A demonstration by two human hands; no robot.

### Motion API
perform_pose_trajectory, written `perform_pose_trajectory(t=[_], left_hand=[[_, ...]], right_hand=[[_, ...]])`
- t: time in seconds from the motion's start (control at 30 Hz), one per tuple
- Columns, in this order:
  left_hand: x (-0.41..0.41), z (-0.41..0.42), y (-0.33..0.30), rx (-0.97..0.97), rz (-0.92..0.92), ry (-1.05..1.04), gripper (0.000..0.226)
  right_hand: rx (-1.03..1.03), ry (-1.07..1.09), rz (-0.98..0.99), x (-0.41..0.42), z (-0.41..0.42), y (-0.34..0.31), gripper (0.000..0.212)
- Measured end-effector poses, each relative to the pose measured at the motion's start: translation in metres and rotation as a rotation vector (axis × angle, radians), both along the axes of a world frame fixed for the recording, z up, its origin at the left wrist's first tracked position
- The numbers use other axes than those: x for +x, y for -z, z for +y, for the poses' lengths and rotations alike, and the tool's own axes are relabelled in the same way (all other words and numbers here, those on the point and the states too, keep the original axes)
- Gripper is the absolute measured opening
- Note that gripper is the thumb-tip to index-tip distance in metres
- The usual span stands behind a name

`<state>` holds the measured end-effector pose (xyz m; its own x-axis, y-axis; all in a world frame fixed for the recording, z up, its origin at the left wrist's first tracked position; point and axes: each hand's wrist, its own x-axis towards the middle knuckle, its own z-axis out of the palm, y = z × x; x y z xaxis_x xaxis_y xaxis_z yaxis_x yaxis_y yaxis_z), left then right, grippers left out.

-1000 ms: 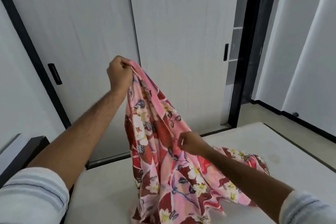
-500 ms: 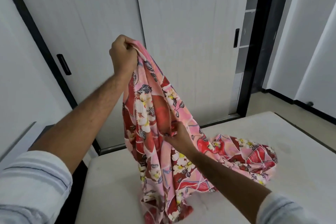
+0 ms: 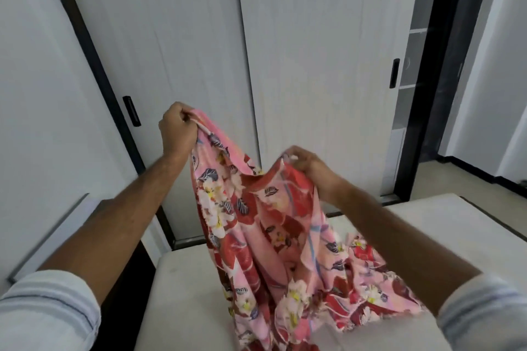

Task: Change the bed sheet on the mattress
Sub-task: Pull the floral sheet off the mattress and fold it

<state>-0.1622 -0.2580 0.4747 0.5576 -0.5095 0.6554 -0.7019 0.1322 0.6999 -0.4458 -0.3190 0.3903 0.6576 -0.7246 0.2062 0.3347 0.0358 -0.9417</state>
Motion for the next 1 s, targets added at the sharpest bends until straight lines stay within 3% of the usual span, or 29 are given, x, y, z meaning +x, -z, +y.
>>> perform_pose_trajectory(t=[0.13, 0.17, 0.2, 0.23, 0.33, 0.37, 0.47, 0.67, 0.73, 0.8, 0.9, 1.0], left_hand=[[0.016, 0.007, 0.024, 0.056, 0.042, -0.014, 0.028], [0.019, 0.009, 0.027, 0.066, 0.045, -0.001, 0.027], [0.022, 0.01, 0.029, 0.088, 0.035, 0.013, 0.026], [0.025, 0.012, 0.031, 0.125, 0.009, 0.024, 0.027], [0.029, 0.021, 0.038, 0.253, -0.053, 0.059, 0.023], [0.029, 0.025, 0.04, 0.262, -0.033, 0.057, 0.023], [0.02, 0.036, 0.04, 0.213, 0.037, 0.079, 0.029], [-0.05, 0.02, 0.029, 0.339, 0.137, 0.47, 0.048], [-0.065, 0.009, 0.03, 0.4, 0.213, 0.519, 0.035], [-0.072, 0.002, 0.032, 0.413, 0.172, 0.456, 0.009], [-0.076, -0.007, 0.032, 0.309, 0.068, 0.311, 0.023], [-0.084, -0.013, 0.023, 0.144, 0.01, 0.203, 0.024]], right_hand=[[-0.135, -0.631, 0.013, -0.004, 0.004, -0.099, 0.012], [-0.189, -0.701, 0.031, 0.0, 0.003, -0.115, 0.008], [-0.244, -0.672, 0.085, 0.006, -0.003, -0.125, 0.007], [-0.315, -0.505, 0.195, 0.015, -0.016, -0.127, 0.01], [-0.506, 0.586, 0.62, 0.034, -0.066, -0.111, 0.014], [-0.469, 0.767, 0.642, 0.034, -0.075, -0.102, 0.017], [-0.449, 0.684, 0.622, 0.038, -0.078, -0.086, 0.02], [-0.831, 0.38, 0.609, 0.067, -0.036, -0.088, 0.006], [-0.943, 0.356, 0.58, 0.072, -0.024, -0.088, 0.008], [-1.028, 0.372, 0.55, 0.068, -0.016, -0.086, 0.014], [-1.01, 0.408, 0.537, 0.053, -0.011, -0.072, 0.033], [-0.97, 0.446, 0.668, 0.041, -0.007, -0.041, 0.033]])
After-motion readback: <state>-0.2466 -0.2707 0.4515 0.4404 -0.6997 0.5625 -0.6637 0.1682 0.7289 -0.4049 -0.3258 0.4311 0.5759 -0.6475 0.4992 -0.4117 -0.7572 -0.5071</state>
